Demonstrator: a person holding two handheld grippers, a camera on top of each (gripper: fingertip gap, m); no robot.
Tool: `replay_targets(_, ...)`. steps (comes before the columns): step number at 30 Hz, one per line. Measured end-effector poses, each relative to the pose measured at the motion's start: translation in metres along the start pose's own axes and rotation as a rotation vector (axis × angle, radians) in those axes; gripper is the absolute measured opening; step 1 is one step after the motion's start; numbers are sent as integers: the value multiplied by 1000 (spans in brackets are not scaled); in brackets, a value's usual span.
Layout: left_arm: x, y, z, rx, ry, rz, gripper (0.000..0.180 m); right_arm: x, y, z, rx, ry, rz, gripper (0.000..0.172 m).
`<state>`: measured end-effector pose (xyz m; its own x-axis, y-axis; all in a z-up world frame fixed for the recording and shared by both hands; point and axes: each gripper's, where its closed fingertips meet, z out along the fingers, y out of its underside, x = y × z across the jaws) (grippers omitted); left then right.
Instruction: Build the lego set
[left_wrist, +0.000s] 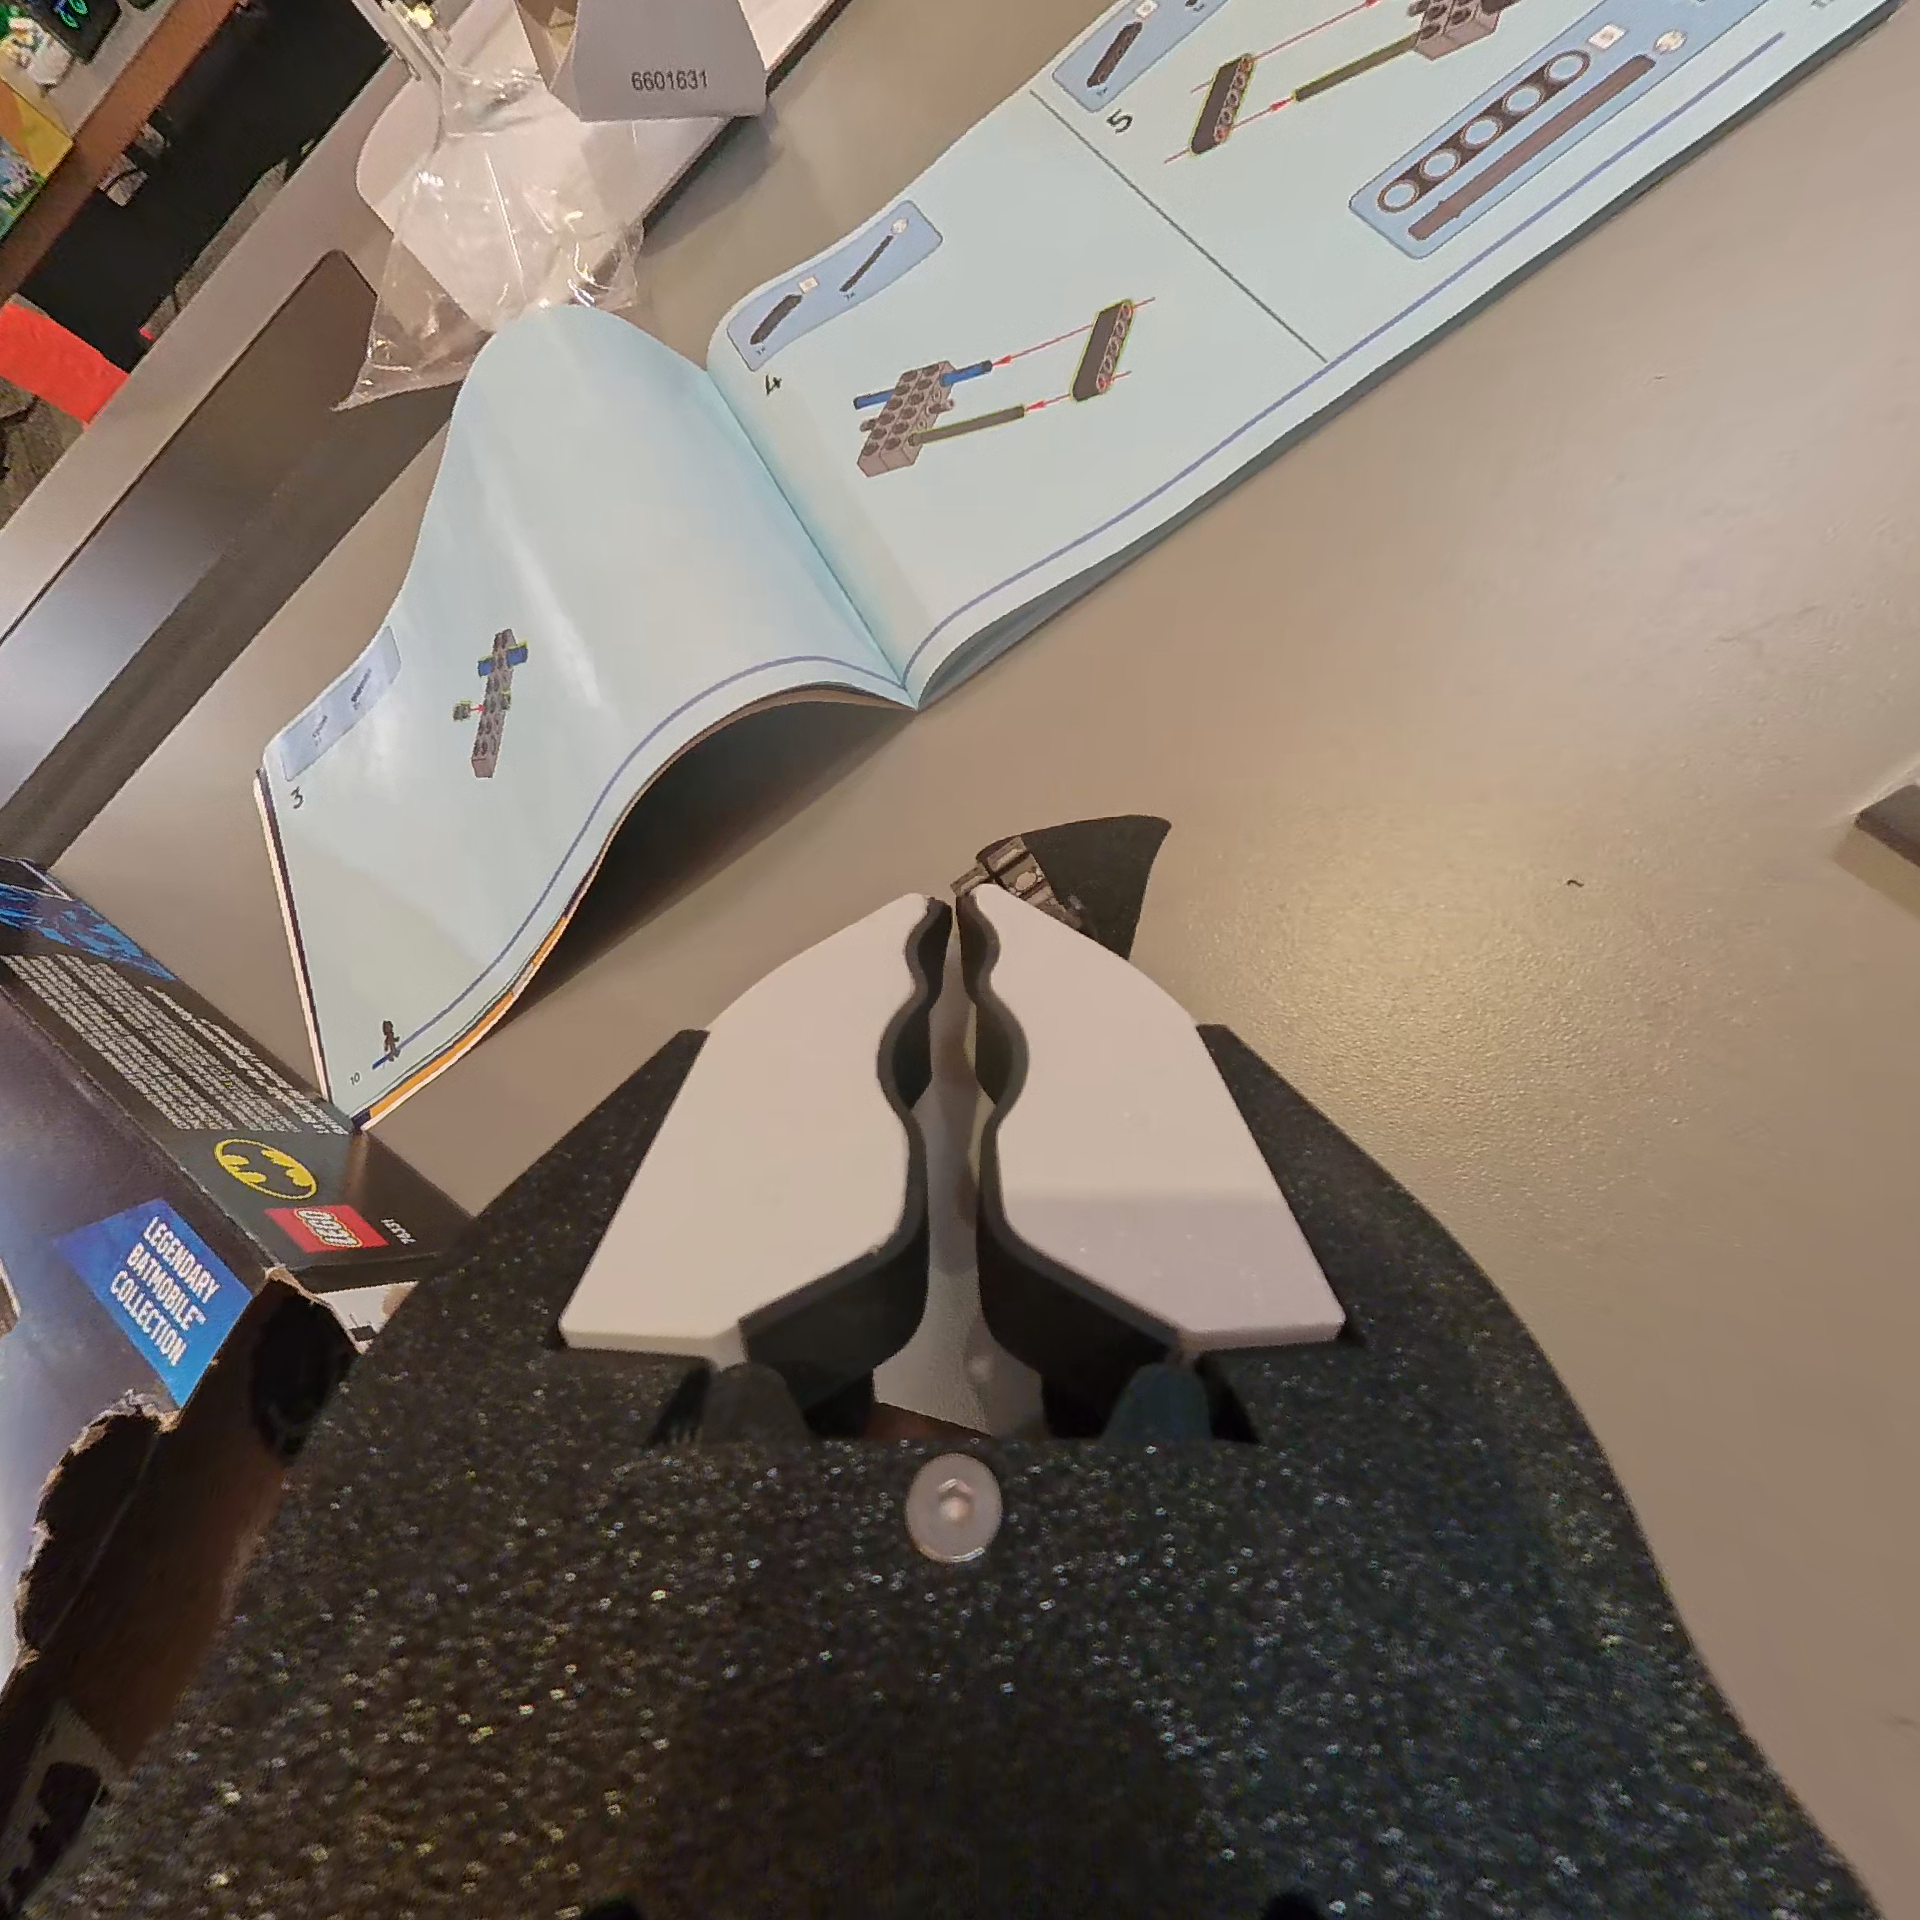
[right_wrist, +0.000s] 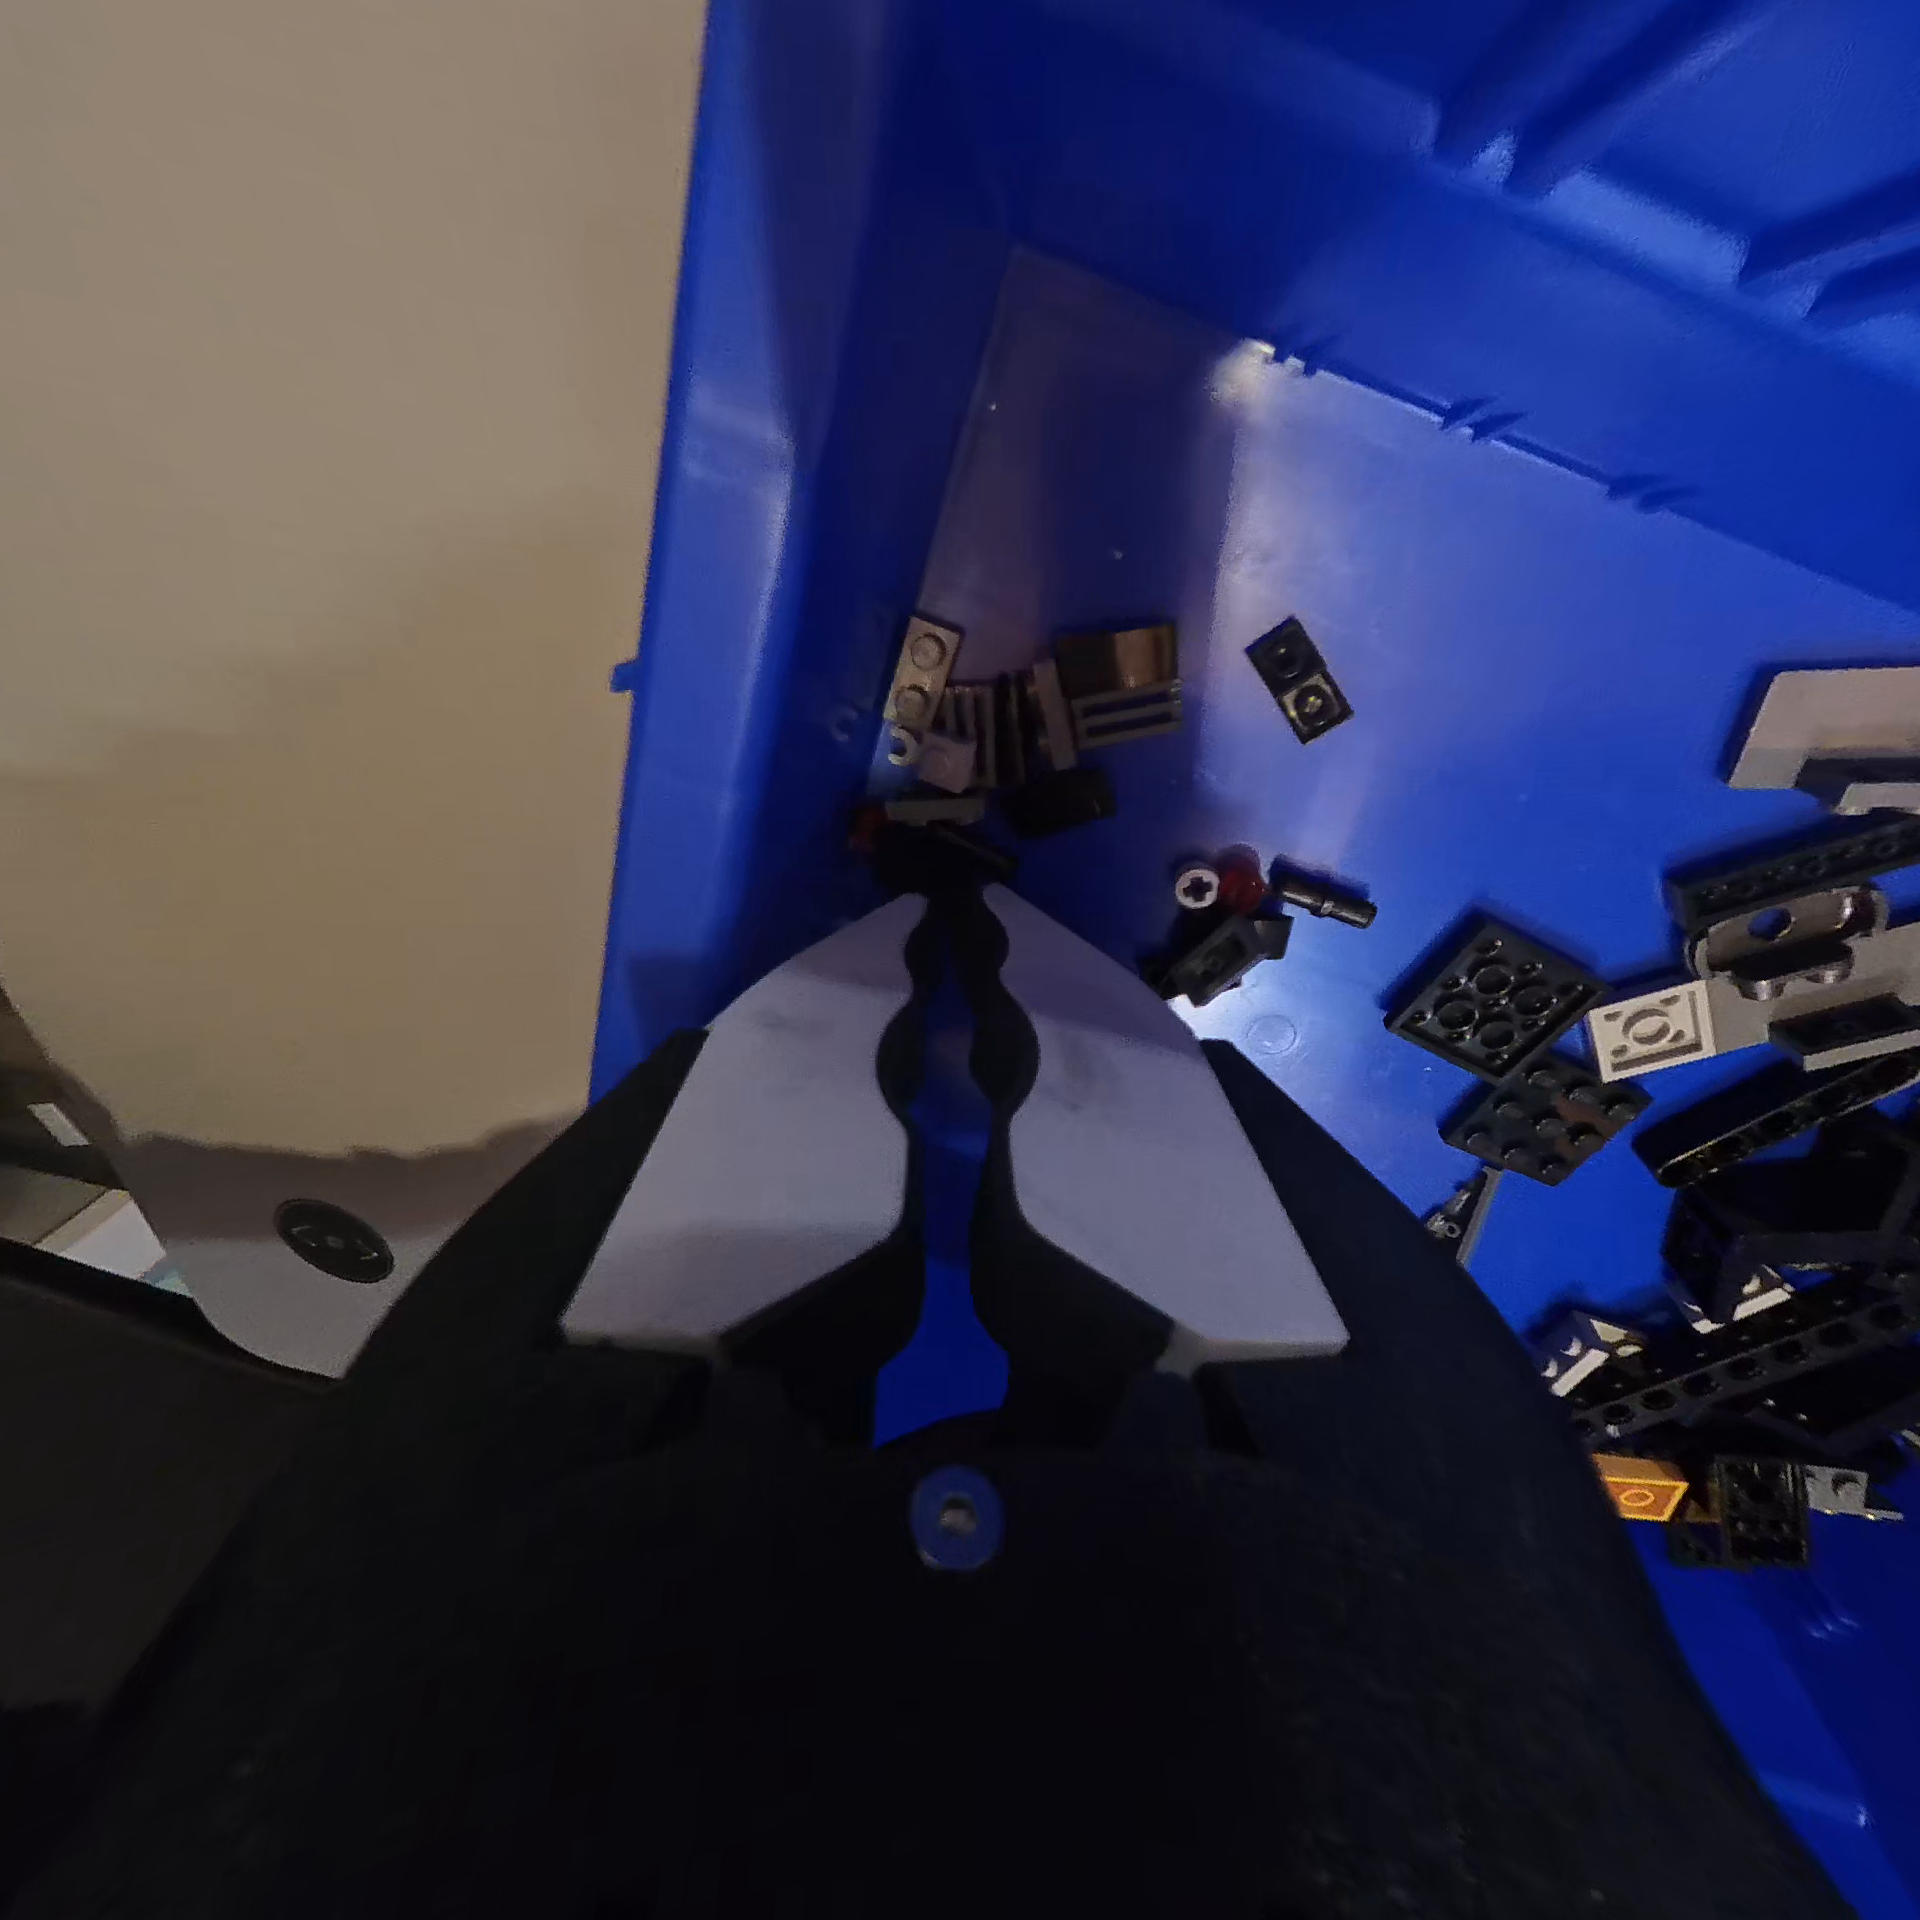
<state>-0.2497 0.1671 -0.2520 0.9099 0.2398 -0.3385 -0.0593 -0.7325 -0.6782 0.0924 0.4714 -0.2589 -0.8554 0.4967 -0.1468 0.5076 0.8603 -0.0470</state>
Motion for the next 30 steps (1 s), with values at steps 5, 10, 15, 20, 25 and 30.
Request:
replay_targets(5,0,0,0,2,1,4,2,7,2,-7,11,51,4,1)
replay_targets(10,2,0,-1,5,2,13,2,6,4,-13,25,60,23,1)
replay_targets(15,2,-1,-1,5,2,15,2,-4,2,-10,27,16,-6,1)
replay_targets(20,2,-1,-1,4,5,9,3,-10,3,-9,18,-49,-9,4)
replay_targets(25,1,0,0,3,9,1,3,-7,10,-2,-41,-57,-46,8)
replay_targets(30,1,-1,0,4,7,3,3,-2,7,1,-33,6,-85,8)
